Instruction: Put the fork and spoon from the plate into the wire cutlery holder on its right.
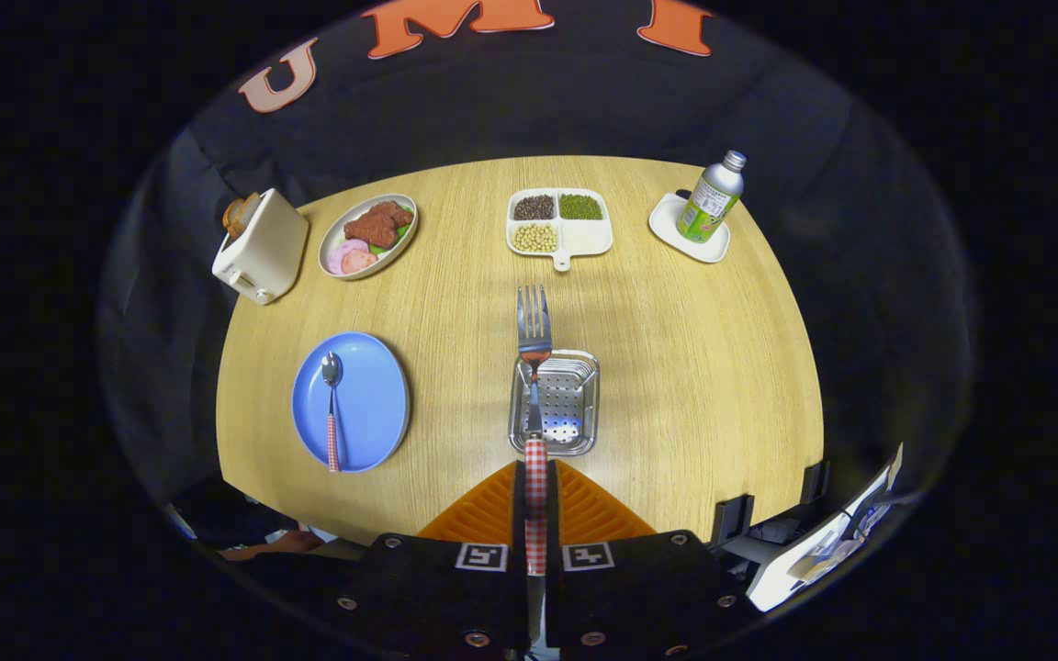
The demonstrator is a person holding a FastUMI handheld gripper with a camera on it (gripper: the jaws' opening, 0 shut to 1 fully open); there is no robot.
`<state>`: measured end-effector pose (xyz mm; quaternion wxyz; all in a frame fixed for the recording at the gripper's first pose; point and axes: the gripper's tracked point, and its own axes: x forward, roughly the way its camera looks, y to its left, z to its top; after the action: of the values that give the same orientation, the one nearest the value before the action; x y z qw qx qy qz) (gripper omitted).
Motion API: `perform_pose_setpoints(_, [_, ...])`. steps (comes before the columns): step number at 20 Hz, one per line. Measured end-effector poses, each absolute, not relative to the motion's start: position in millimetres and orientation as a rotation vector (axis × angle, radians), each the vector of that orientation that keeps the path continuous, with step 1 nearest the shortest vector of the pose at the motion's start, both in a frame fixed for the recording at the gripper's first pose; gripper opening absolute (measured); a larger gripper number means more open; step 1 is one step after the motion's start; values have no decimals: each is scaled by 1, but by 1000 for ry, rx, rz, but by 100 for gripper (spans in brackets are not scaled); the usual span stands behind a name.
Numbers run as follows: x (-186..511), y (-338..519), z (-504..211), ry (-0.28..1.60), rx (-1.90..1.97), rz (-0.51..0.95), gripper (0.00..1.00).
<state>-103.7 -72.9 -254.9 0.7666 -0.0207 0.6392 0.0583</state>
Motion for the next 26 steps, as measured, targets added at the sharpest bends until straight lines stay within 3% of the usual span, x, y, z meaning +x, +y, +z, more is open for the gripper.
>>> perform_pose_setpoints(15, [-126, -85, -294, 1779, 11, 213, 8])
perform_pose_setpoints(26, [-116, -80, -314, 1942, 56, 206, 8])
